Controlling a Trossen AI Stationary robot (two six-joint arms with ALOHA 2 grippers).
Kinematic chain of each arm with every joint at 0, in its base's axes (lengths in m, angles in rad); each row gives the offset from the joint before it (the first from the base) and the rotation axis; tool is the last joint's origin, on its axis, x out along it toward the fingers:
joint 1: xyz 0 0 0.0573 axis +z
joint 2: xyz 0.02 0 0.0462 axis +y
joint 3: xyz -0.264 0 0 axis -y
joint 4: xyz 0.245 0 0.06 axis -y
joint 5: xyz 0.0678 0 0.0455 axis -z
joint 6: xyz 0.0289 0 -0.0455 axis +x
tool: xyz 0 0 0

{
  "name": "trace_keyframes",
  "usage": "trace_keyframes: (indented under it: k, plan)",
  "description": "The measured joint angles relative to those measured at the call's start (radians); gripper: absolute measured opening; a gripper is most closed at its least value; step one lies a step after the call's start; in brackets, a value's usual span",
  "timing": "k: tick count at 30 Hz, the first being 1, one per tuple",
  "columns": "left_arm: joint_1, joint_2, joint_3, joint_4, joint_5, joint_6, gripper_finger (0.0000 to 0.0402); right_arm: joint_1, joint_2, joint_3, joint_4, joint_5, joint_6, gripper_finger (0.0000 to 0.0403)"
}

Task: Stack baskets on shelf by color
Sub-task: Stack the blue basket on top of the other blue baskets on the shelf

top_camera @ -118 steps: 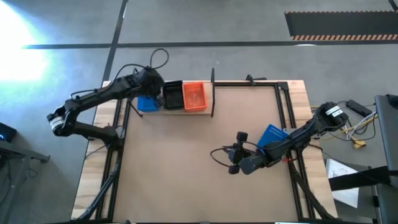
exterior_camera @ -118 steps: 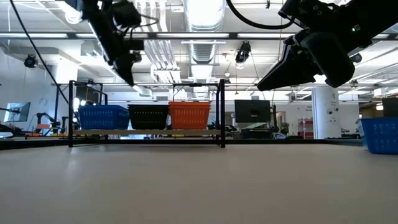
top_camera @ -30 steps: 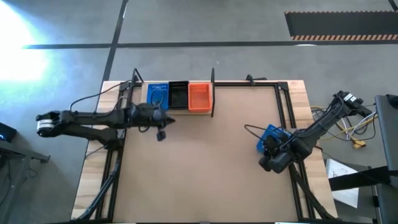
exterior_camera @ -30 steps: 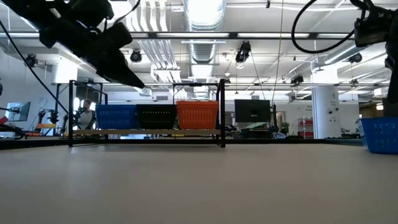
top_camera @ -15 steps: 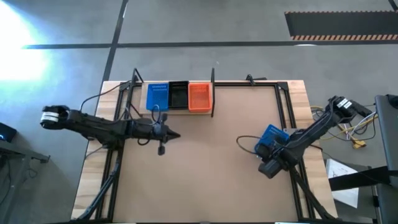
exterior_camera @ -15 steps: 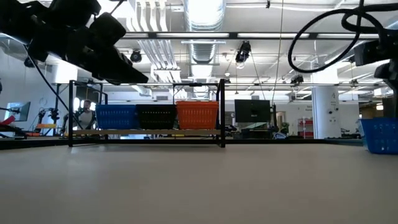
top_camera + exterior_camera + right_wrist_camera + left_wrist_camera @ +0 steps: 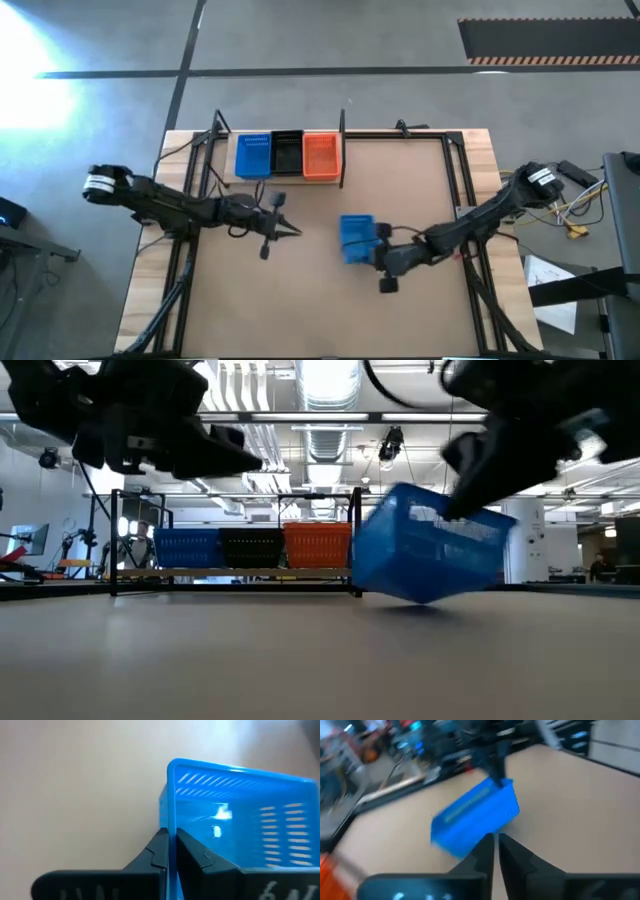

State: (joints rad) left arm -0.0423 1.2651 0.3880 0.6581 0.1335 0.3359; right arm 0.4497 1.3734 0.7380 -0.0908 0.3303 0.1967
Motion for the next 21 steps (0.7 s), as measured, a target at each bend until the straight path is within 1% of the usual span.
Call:
trace_keyframes:
  k: [2, 5, 9, 11, 14, 17, 21]
  plan:
    - [-0.013, 0.025, 0.034, -0.003, 0.034, 0.04, 0.0028, -0.04, 0.03, 0.028, 0.056, -0.046, -0.11, 0.0013]
    - [-0.027, 0.057, 0.1, -0.087, 0.044, 0.07, 0.007, -0.086, 0.079, 0.078, 0.065, -0.087, -0.248, 0.0012]
    - [-0.027, 0.097, 0.216, -0.315, 0.044, 0.111, 0.0136, -0.13, 0.159, 0.145, 0.062, -0.124, -0.399, 0.0012]
    - [-0.025, 0.118, 0.276, -0.431, 0.033, 0.157, 0.0169, -0.144, 0.201, 0.188, 0.055, -0.133, -0.462, 0.0012]
    - [-0.025, 0.16, 0.342, -0.562, -0.035, 0.231, 0.0205, -0.152, 0.257, 0.263, -0.006, -0.129, -0.54, 0.0012]
    - [-0.024, 0.202, 0.381, -0.634, -0.087, 0.293, 0.022, -0.152, 0.301, 0.346, -0.089, -0.129, -0.583, 0.0012]
    - [-0.023, 0.259, 0.387, -0.679, -0.129, 0.325, 0.0219, -0.151, 0.341, 0.445, -0.193, -0.127, -0.59, 0.0012]
